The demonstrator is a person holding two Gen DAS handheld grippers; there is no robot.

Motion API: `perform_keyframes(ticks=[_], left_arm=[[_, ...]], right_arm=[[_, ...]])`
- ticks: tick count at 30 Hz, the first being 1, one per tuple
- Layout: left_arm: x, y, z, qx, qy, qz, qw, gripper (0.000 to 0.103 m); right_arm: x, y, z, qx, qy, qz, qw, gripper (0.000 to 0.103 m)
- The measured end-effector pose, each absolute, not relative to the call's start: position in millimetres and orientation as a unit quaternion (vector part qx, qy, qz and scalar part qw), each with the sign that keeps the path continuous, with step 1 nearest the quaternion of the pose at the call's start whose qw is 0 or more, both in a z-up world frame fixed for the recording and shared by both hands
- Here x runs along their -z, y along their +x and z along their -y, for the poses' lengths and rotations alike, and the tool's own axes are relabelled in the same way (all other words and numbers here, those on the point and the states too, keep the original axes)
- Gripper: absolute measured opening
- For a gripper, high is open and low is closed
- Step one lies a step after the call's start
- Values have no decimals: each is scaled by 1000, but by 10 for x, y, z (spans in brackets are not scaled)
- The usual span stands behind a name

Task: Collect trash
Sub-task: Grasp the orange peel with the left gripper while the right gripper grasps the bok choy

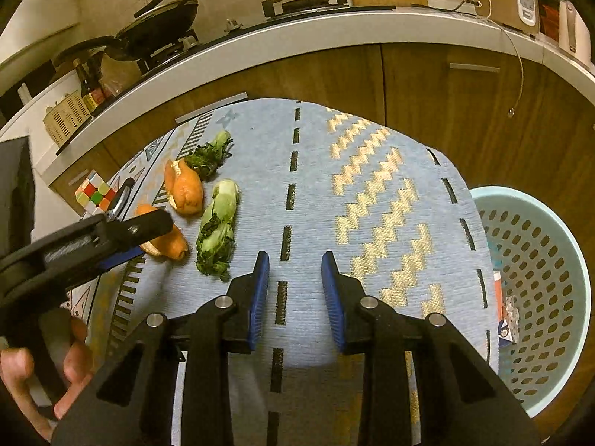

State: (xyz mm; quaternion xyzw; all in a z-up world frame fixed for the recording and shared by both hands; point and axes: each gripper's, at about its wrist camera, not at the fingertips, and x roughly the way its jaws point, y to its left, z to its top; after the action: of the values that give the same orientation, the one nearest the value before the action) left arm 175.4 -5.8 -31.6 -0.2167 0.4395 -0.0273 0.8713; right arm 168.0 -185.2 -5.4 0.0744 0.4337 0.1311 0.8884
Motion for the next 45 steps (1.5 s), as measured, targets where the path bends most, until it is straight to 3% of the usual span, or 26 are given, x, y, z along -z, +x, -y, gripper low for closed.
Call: perform_keyframes(ticks=[7,10,11,17,29,35,39,45], left_arm=[[310,1841,190,11,-144,-433,890,53],[313,1815,175,18,-141,-429,892,46],[312,1809,168,26,-143,-430,891,37],[302,1764,58,49,-157,-435,885,28],[229,1620,-183,57,-173,-421,888,26],[245,1610,-195,66,-178,-420,887,26],[222,1590,-151,76,-174,-415,890,26],[131,1546,-26,95,-162,-405,895,26]], right_arm=[[71,1707,1876,-138,83,-437,885,26],[70,1710,1873,-136,82,-438,885,26],[70,1714,1870,-136,79,-438,885,26],[31,1772,1767,-154,85,-447,877,26],[-5,2004,1281,-182,53,-455,870,26],[115,2112,1080,-175,24,-469,866,32],[122,2111,1061,-167,10,-466,869,20],[122,2071,1316,-164,60,-468,866,19]])
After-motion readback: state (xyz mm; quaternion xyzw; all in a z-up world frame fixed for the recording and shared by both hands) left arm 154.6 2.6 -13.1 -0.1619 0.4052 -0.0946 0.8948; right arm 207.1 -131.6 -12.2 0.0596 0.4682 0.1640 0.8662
